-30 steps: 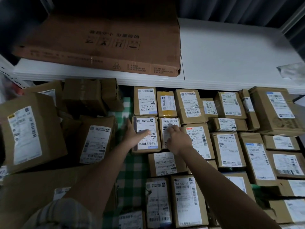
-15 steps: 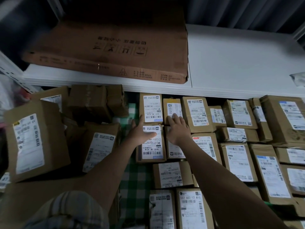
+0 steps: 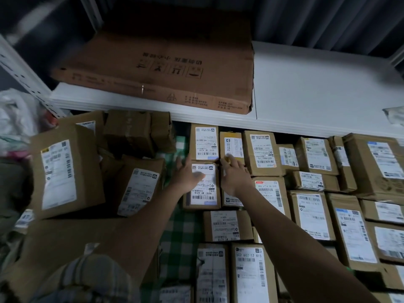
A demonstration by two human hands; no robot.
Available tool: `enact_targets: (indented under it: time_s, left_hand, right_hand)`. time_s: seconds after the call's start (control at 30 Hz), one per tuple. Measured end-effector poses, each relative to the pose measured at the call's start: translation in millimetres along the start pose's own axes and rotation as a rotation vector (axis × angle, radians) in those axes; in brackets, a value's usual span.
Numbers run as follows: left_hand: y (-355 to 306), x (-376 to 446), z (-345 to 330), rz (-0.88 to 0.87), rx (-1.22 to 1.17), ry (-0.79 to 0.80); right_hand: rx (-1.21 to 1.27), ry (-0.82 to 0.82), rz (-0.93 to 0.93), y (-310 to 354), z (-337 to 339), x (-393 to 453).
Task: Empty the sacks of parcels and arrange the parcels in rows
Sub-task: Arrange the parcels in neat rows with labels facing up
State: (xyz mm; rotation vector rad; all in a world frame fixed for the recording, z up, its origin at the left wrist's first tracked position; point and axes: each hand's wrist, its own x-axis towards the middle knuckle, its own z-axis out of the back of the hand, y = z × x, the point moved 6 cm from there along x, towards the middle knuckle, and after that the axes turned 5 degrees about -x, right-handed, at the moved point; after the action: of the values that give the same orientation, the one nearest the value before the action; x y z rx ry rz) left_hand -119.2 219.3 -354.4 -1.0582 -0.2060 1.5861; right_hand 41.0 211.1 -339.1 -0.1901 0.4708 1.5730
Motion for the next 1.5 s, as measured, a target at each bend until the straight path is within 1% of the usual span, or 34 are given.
enact_targets:
  time_s: [0.1,0.13,0.2,0.27,0.43,0.53,0.6,0.63,0.7,0.77,0.83,0.9,0.93,1.0,1.07,1.13,1.23,1.3,1.37,1.43,1.5]
  left_hand:
    - [-5,-22,21,-0.081,0.099,-0.097]
    - [-4,-38,30,-0.115,0.081,-0.129]
    - [-4,-53,41,-0.164,0.05,-0.134]
    - [3,-74,53,-0.175,0.068,-0.162]
    - [28,-131,88,-0.206,0.056,-0.313]
    - [56,-161,106,-0.177,0.051,-0.41]
    - [75,-173,115,-0.161,0.046,-0.452]
    - [86,-181,120,-0.156,0.043,-0.468]
    - [106,-189,128,-0.155,0.062,-0.51]
    - [127,-200,139,-0.16,0.104,-0.592]
    - [139,-209,147,-0.169,0.158,-0.634]
    - [148,-212,152,-0.166,0.166,-0.588]
    - [152,-211,153,-0.154,0.148,-0.55]
    - [160,-213,158,-0.134,0.102,-0.474]
    - [164,-213,164,-0.153,0.072,-0.423]
    - [164,-215,169,-0.195,0.064,-0.413]
    - [161,-223,177,-0.274,0.048,-0.423]
    - [157,-229,179,-0.307,0.015,-0.408]
    - [154,-234,181,-0.337,-0.034,-0.383]
    - [148,-240,185,-0.344,-0.101,-0.367]
    - [137,-246,187,-0.36,-0.19,-0.355]
  right_hand:
    - [0.083,-0.068,0.144,23,1,-24]
    - [0.11,-0.086,0.208,35,1,-37]
    - [0.184,-0.093,0.264,47,-3,-50]
    - [0.244,-0.053,0.288,62,-8,-65]
    - [0.333,0.011,0.368,104,-18,-94]
    - [0.439,0.15,0.372,131,-29,-113]
    - [0.582,0.249,0.335,145,-40,-123]
    - [0.629,0.266,0.343,152,-46,-128]
    - [0.54,0.206,0.411,159,-53,-133]
    - [0.339,0.153,0.468,165,-59,-139]
    - [0.199,0.045,0.523,172,-58,-143]
    - [0.092,-0.044,0.53,183,-61,-143]
    - [0.047,-0.065,0.531,187,-60,-144]
    - [0.043,-0.081,0.519,196,-60,-143]
    - [0.138,-0.069,0.517,196,-53,-145]
    - [0.263,-0.05,0.503,194,-39,-150]
    - [0.551,0.043,0.426,190,-13,-159]
    - [0.757,0.067,0.405,189,9,-166]
    - [0.93,0.012,0.382,189,31,-175]
    - [1.044,-0.102,0.347,189,54,-183]
    - [1.108,-0.228,0.321,191,76,-190]
